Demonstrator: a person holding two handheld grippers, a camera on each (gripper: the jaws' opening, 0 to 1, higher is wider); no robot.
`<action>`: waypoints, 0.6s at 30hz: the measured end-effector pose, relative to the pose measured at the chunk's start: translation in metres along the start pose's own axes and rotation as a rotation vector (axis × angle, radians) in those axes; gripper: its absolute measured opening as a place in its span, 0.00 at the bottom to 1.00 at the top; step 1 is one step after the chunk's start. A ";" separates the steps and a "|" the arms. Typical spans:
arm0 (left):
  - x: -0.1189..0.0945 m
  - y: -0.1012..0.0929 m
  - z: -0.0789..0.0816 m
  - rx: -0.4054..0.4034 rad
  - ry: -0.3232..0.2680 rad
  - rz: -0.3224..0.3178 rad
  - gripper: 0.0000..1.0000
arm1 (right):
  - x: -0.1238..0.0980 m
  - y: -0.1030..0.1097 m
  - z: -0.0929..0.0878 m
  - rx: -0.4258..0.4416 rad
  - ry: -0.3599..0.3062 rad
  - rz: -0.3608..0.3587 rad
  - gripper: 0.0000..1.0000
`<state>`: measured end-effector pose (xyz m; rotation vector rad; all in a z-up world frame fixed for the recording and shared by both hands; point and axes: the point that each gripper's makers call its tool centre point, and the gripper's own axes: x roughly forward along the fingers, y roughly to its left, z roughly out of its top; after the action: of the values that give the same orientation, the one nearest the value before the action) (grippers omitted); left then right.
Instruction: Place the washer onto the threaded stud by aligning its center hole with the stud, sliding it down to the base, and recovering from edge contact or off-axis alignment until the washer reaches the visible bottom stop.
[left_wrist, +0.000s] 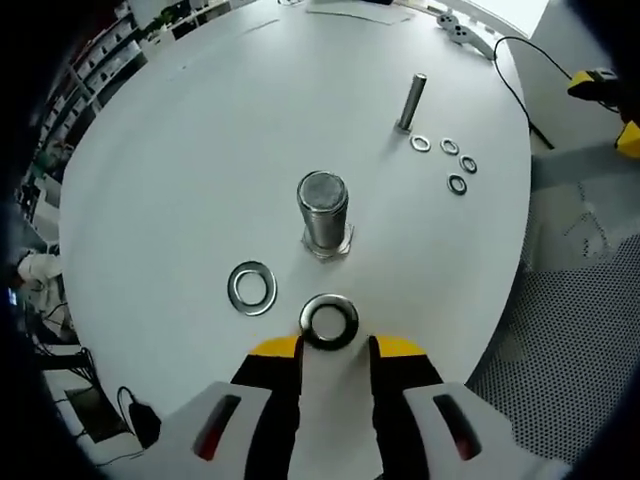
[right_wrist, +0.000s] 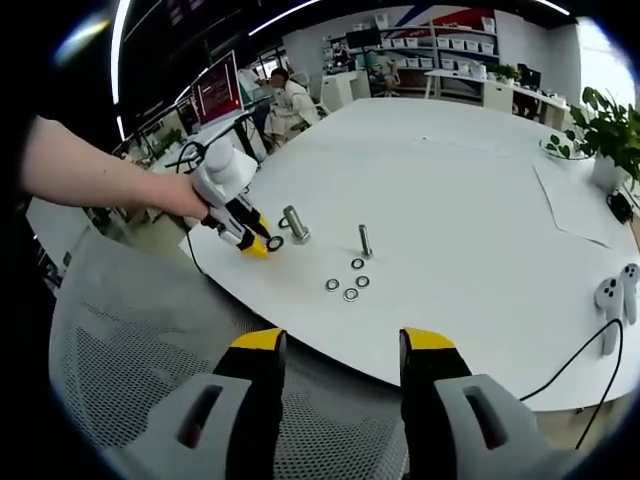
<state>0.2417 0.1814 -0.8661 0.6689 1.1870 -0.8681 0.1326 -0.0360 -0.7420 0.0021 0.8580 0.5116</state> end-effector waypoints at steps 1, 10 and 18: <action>0.001 0.001 0.001 0.001 0.000 -0.001 0.26 | 0.000 0.000 0.000 0.000 0.000 0.000 0.48; 0.003 0.005 0.004 -0.015 0.022 -0.001 0.26 | 0.000 0.000 0.000 0.003 -0.003 0.000 0.48; 0.004 0.008 0.005 0.001 0.065 -0.003 0.22 | 0.000 0.001 -0.001 0.003 0.000 0.003 0.48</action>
<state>0.2513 0.1810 -0.8688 0.7005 1.2457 -0.8545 0.1318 -0.0356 -0.7420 0.0056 0.8586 0.5129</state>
